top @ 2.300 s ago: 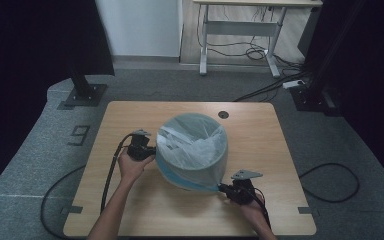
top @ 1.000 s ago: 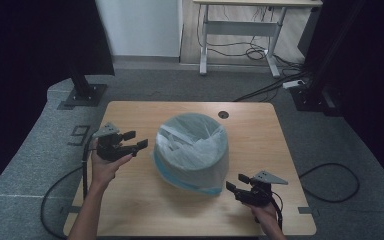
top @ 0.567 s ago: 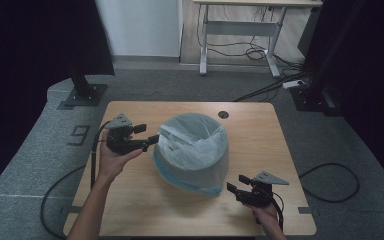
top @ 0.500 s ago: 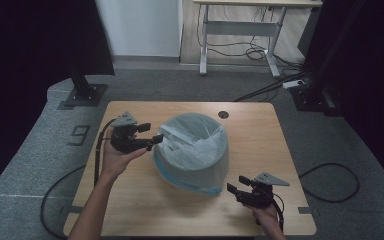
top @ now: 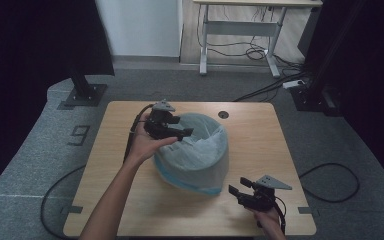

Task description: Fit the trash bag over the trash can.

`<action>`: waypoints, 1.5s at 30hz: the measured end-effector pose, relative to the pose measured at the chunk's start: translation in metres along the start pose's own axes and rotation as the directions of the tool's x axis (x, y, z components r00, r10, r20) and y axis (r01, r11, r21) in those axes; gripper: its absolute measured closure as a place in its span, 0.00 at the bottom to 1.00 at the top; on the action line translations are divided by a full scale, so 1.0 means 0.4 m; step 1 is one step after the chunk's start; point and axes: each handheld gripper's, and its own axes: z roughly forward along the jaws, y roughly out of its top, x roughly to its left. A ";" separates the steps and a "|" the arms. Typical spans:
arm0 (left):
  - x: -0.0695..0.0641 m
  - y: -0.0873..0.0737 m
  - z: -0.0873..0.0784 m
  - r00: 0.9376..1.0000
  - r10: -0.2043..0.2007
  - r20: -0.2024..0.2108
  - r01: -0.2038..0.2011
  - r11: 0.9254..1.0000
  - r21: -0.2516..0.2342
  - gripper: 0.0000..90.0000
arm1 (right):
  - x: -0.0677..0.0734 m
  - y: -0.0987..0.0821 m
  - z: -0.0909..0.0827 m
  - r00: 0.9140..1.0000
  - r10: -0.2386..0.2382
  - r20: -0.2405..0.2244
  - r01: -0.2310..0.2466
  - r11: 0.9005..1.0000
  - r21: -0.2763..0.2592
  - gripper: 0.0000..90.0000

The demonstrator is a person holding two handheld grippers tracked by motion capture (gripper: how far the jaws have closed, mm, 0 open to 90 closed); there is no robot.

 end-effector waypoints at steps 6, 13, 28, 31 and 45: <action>-0.007 0.051 0.065 1.000 0.010 -0.002 -0.010 0.999 0.049 0.34 | -0.003 -0.006 -0.003 1.000 0.010 0.009 -0.010 1.000 -0.012 0.37; -0.009 0.075 0.122 0.999 0.033 -0.017 -0.031 0.992 0.120 0.43 | -0.001 -0.010 -0.004 1.000 0.002 0.004 -0.002 1.000 -0.011 0.38; -0.025 0.069 0.219 0.997 0.065 -0.049 -0.047 0.952 0.303 0.45 | -0.009 -0.014 -0.007 1.000 0.010 0.000 -0.010 1.000 -0.008 0.40; -0.029 0.062 0.237 0.996 0.065 -0.053 -0.044 0.943 0.329 0.44 | -0.007 -0.013 -0.007 1.000 0.005 -0.003 -0.005 1.000 -0.009 0.40; -0.034 0.076 0.135 0.996 0.047 -0.074 -0.033 0.984 0.178 0.41 | -0.011 -0.016 -0.004 1.000 0.003 0.002 -0.003 1.000 -0.002 0.40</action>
